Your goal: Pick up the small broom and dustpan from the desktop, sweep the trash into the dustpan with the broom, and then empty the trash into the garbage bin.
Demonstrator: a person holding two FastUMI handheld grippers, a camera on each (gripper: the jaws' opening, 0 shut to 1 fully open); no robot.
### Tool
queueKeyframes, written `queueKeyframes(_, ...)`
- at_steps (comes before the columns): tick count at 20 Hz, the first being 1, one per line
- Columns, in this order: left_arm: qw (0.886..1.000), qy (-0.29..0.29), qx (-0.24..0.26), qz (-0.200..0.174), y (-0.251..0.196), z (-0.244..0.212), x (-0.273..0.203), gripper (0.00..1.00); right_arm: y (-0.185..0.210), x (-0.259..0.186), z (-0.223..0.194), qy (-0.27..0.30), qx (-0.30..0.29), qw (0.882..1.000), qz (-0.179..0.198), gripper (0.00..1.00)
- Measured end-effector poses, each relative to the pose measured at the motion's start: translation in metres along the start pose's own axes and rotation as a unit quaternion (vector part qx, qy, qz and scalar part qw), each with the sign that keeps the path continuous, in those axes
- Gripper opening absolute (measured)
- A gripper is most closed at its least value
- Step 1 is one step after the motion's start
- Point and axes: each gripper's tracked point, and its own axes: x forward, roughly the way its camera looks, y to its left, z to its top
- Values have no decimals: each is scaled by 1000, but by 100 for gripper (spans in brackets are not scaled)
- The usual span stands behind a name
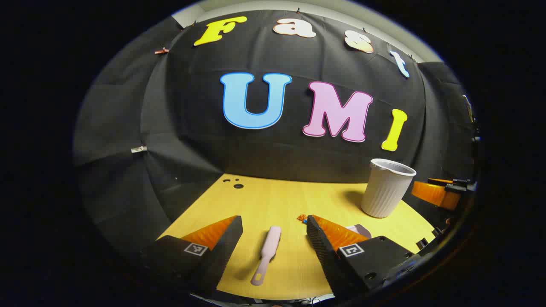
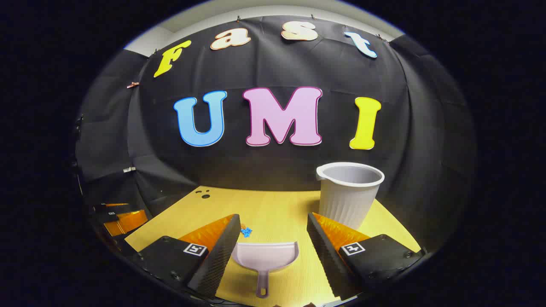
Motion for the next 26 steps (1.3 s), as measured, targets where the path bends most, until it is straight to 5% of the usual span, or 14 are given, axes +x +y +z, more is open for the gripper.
queueKeyframes(16,989,147,-18,3,27,-80,68,96,4,32,-53,78,-10,997,17,98)
queueKeyframes(21,973,228,1,-13,22,-125,97,96,0,39,-72,99,-1,995,22,98)
queueKeyframes(26,943,333,10,4,24,-177,117,95,1,43,-87,117,0,993,28,98)
